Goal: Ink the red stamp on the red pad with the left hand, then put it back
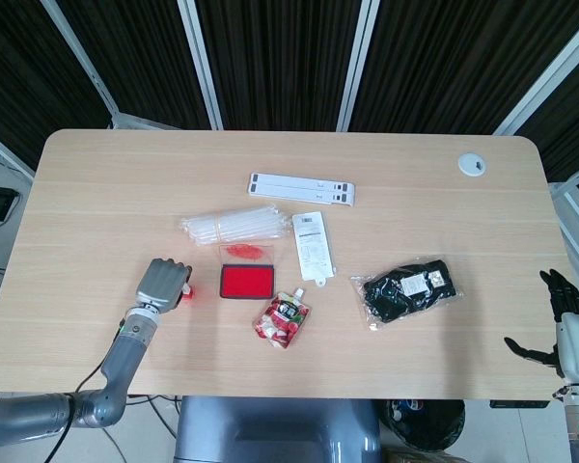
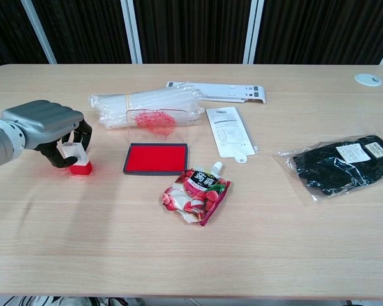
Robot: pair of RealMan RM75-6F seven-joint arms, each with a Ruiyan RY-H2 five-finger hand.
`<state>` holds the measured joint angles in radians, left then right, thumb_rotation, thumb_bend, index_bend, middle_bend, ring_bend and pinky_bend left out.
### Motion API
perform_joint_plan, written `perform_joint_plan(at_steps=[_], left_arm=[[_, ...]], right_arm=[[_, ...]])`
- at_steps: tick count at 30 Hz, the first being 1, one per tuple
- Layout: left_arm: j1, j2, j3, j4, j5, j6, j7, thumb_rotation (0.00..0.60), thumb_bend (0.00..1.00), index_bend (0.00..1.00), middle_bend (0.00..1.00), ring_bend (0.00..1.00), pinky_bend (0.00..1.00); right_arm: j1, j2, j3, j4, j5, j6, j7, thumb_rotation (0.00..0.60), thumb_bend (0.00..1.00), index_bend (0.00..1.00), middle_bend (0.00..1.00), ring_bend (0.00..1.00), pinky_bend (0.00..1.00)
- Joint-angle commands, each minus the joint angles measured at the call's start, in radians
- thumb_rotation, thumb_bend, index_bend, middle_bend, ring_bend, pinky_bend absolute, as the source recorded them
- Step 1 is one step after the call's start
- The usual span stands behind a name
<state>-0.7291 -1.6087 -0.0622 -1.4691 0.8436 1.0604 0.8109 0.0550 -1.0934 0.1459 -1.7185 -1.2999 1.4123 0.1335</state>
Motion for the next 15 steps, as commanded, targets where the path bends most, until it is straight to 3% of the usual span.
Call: perform_joint_plan(at_steps=[1,5,15], left_arm=[[0.000,0.003,0.000,-0.004,-0.001,0.003,0.002,0.600,0.35,0.47,0.44,0.39,0.49],[0.002,0.008,0.002,-0.012,-0.001,0.008,0.005,0.600,0.35,0.47,0.44,0.39,0.49],[0.003,0.017,0.004,-0.027,-0.006,0.017,0.016,0.600,0.23,0.44,0.42,0.37,0.48]], right_arm=[[0.000,0.000,0.000,0.000,0.000,0.000,0.000,0.600,0.16,0.00,0.00,0.00,0.20],[-0.001,0.000,0.000,-0.001,-0.001,0.001,0.001,0.600,0.16,0.00,0.00,0.00,0.20],[-0.001,0.001,-0.001,-0.002,-0.002,0.002,0.002,0.600,0.16,0.00,0.00,0.00,0.20]])
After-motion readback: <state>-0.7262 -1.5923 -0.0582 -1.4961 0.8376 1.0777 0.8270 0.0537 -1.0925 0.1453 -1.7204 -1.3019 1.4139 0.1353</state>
